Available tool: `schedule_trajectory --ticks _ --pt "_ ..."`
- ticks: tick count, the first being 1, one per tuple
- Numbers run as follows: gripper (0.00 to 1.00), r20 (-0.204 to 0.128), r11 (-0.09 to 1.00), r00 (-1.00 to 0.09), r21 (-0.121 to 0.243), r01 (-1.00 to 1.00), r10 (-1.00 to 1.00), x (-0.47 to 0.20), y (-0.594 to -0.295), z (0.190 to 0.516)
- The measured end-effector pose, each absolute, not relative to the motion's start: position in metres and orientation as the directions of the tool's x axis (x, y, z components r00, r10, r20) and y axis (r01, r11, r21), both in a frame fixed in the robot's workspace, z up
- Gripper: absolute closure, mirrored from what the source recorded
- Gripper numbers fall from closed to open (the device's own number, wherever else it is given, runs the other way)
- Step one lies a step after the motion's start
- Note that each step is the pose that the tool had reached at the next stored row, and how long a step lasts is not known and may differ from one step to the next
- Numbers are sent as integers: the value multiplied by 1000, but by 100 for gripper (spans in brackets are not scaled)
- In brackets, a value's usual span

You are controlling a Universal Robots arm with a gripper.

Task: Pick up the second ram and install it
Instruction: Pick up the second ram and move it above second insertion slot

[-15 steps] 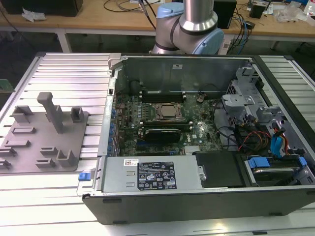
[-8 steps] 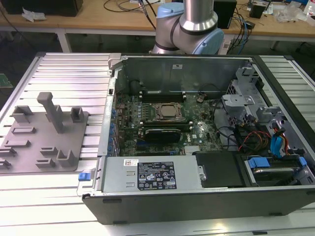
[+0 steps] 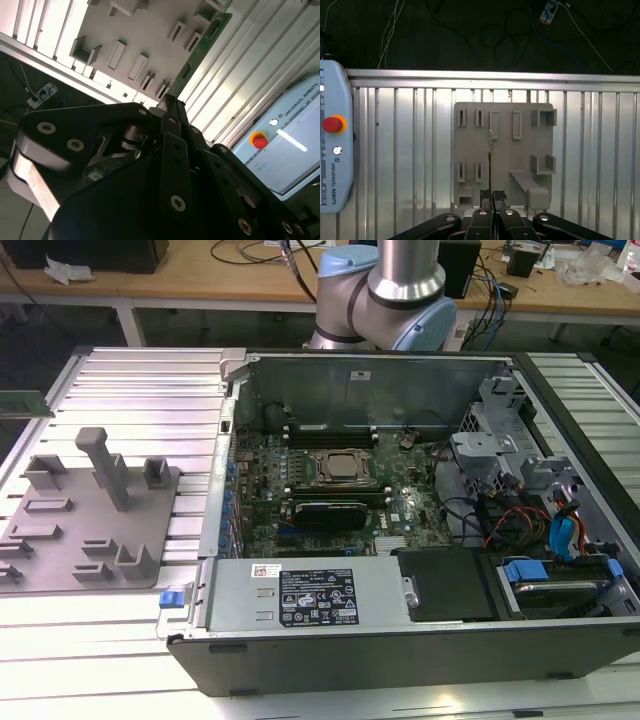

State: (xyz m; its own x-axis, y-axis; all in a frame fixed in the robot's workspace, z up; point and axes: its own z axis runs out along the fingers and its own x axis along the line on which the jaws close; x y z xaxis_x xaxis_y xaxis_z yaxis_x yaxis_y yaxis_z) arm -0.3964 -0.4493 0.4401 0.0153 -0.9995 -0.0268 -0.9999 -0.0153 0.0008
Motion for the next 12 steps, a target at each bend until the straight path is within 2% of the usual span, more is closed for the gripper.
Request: schedule_trajectory --ticks 12 --pt "91 -27 -15 15 1 -1000 -1000 -337 -449 440"
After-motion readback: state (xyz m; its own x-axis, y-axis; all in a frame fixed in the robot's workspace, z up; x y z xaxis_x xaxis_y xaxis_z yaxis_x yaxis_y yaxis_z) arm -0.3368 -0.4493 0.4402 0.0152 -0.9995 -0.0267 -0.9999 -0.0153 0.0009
